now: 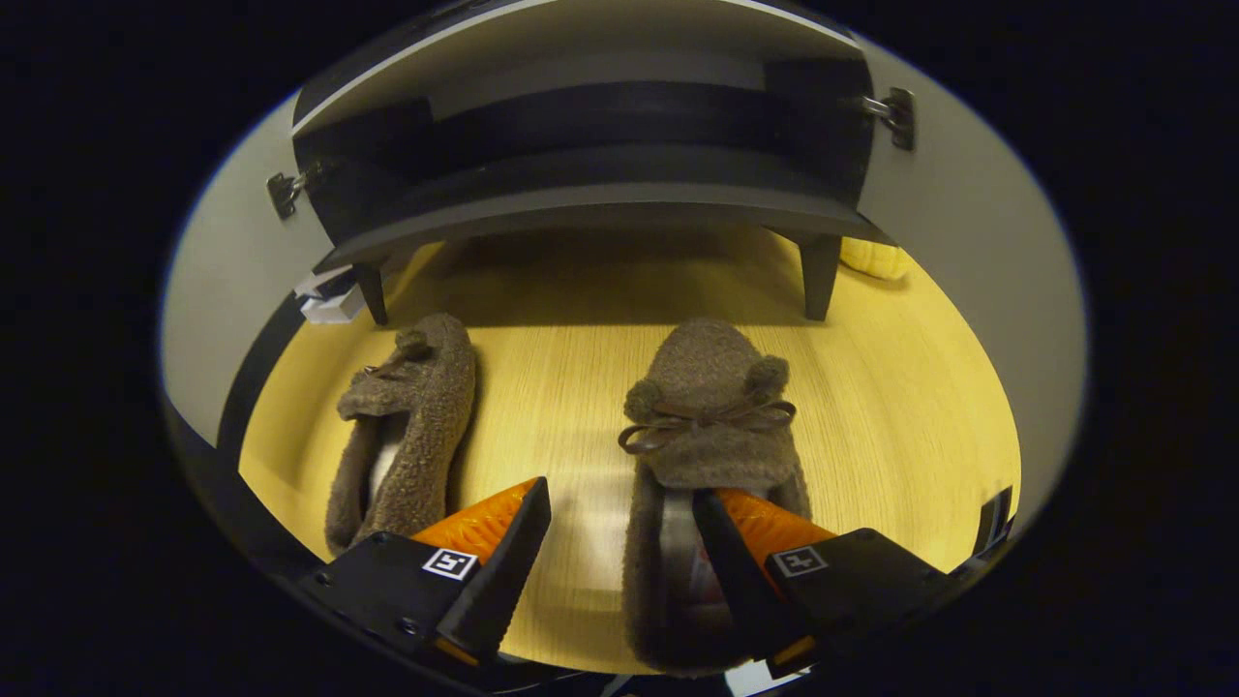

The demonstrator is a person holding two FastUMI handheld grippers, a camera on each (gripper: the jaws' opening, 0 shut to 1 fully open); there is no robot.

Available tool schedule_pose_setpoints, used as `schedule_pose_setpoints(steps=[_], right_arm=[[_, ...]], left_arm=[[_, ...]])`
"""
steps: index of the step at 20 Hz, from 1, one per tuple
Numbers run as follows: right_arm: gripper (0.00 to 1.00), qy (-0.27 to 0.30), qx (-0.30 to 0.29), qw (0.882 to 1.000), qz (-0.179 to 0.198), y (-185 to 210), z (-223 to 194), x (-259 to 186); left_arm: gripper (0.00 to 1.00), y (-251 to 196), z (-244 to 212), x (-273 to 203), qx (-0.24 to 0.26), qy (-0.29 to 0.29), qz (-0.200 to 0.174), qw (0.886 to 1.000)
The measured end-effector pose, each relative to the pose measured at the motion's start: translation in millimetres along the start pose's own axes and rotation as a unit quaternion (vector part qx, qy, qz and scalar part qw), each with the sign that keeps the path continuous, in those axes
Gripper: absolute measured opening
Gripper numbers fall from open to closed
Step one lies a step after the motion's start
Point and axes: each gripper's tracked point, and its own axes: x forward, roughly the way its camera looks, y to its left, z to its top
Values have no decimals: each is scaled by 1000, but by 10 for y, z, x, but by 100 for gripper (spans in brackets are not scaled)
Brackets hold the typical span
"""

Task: Grab one shoe with the right hand and put it into the shoe cabinet, grab the other shoe with the left hand and put it into the shoe cabinet; then close the right door with the right hand and the left door with the left hand.

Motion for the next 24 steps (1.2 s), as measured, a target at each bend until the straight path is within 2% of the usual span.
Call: schedule_pose_setpoints(steps=[1, 3, 5, 6, 8, 9, 10, 11, 12, 13, 15, 18, 24], right_arm=[[95, 0, -23, 1000, -12, -11, 1, 67], [95, 6, -53, 998, -43, -67, 23, 168], [80, 9, -54, 995, -88, -229, 42, 166], [63, 7, -45, 994, -100, -283, 51, 160], [29, 16, -35, 995, -89, -269, 43, 159], [33, 16, -32, 996, -80, -248, 58, 95], [15, 22, -24, 997, -68, -255, 52, 198], [14, 30, -6, 998, -50, -226, 47, 110], [6, 42, 16, 999, -31, -227, 37, 102], [5, 46, 29, 998, -17, -245, 52, 66], [0, 34, 26, 999, -2, -329, 99, -84], [0, 41, 49, 998, 22, -269, 2, -391], [2, 28, 74, 996, 43, -247, -12, -1007]], left_arm=[[95, 14, -13, 6, 0, 2, 2, 1000], [92, 25, 1, 3, -2, 0, 5, 1000], [92, 21, 26, 1, -5, -5, 5, 1000], [92, 15, 45, -12, -6, -7, 6, 1000], [92, 1, 67, -34, -9, -11, 6, 1000], [92, -11, 71, -52, -9, -13, 6, 1000], [92, -23, 77, -66, -9, -14, 5, 1000], [92, -37, 70, -91, -10, -14, 4, 1000], [92, -50, 68, -109, -10, -14, 3, 1000], [95, -63, 62, -132, -10, -15, 2, 1000], [92, -87, 71, -176, -3, -17, 3, 1000], [92, -141, 158, -194, 24, -31, 3, 999], [95, -267, 223, -160, 35, -43, -22, 998]])
